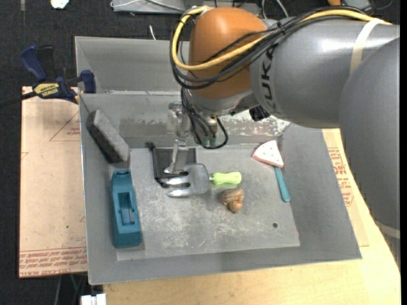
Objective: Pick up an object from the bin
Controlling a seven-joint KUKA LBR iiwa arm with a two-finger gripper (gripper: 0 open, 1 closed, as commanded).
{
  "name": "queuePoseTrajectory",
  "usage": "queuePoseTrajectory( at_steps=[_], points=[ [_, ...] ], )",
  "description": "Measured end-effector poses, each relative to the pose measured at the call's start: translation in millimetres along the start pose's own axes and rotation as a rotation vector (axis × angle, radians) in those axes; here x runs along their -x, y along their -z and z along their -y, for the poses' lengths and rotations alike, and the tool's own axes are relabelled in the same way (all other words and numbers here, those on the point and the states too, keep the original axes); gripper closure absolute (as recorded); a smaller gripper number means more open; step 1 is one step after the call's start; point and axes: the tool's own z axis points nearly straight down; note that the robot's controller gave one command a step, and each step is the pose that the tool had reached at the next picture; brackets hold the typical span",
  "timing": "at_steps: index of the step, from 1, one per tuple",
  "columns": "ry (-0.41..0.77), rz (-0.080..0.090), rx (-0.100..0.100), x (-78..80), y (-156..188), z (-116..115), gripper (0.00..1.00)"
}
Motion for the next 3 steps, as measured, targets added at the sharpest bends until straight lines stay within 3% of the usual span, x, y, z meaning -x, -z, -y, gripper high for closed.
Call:
queuePoseTrajectory(
  at_steps=[1,2,3],
  points=[
    [0.136,-0.01,-0.004,3.2,-30,23,0.0],
    [0.242,-0.008,-0.003,9.1,-96,60,0.0],
    [0.232,-0.002,-0.001,22.0,-118,74,0.0]
  ],
)
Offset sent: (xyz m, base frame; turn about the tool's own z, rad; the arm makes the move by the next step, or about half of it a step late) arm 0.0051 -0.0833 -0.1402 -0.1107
